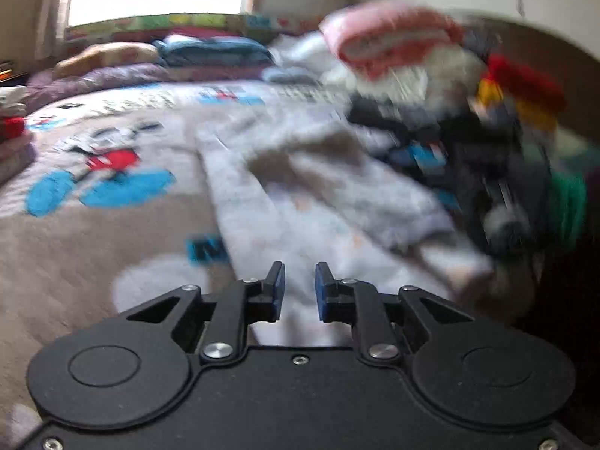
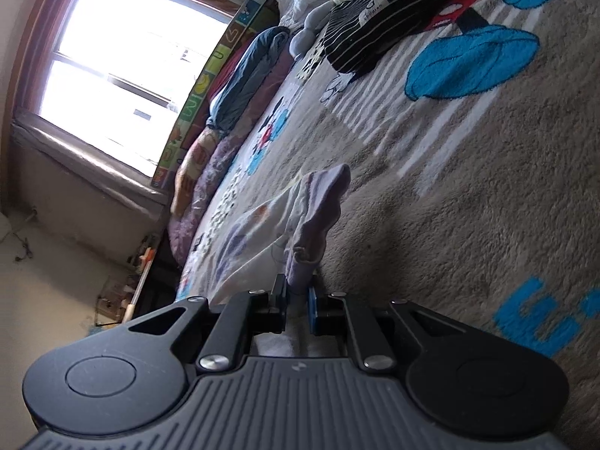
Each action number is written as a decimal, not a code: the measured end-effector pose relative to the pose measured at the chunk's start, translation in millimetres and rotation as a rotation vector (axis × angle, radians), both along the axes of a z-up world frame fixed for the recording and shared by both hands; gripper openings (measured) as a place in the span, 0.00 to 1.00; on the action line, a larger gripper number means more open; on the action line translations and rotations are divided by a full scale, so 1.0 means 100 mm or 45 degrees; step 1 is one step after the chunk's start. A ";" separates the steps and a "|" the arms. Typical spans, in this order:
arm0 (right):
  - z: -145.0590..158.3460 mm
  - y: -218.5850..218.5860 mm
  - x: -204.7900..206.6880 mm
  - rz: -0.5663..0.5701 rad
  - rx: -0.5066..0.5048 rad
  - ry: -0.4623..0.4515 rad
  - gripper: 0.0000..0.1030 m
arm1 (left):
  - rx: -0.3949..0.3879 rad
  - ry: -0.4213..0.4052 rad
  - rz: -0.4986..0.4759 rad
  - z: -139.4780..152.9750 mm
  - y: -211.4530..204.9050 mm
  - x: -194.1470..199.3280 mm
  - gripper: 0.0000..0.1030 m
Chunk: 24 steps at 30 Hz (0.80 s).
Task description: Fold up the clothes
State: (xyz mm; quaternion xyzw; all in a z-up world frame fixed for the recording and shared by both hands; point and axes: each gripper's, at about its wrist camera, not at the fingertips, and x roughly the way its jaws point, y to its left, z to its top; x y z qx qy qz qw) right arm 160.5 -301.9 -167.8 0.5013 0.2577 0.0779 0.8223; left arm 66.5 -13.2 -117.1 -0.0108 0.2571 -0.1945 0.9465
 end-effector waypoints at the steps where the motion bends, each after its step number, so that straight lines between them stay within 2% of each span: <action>1: -0.02 -0.04 -0.01 0.010 0.033 -0.005 0.14 | -0.020 -0.018 0.017 0.07 0.04 0.05 0.14; 4: -0.07 -0.13 0.00 0.047 0.119 -0.029 0.16 | -0.006 -0.051 0.051 0.27 0.09 0.44 0.14; 6: -0.11 -0.16 0.02 0.068 0.167 -0.040 0.16 | 0.036 -0.061 0.100 0.38 0.12 0.84 0.14; 8: -0.15 -0.18 0.03 0.081 0.214 -0.050 0.16 | 0.027 -0.043 0.122 0.44 0.20 1.23 0.14; 12: -0.20 -0.23 0.02 0.097 0.290 -0.066 0.17 | -0.010 0.052 0.126 0.36 0.25 2.02 0.14; 15: -0.22 -0.30 -0.02 0.097 0.348 -0.050 0.30 | -0.009 0.133 0.052 0.20 0.14 2.46 0.14; 17: -0.23 -0.33 -0.05 0.105 0.372 -0.039 0.36 | 0.071 0.195 -0.034 0.03 0.00 2.63 0.14; 19: -0.21 -0.35 -0.05 0.111 0.354 -0.036 0.41 | 0.189 0.203 -0.076 -0.12 -0.12 2.65 0.14; 20: -0.20 -0.37 -0.05 0.113 0.341 -0.035 0.42 | 0.211 0.208 -0.084 -0.16 -0.15 2.65 0.14; 24: -0.11 -0.50 0.02 0.092 0.200 -0.064 0.46 | 0.160 0.212 -0.070 -0.14 -0.07 2.60 0.14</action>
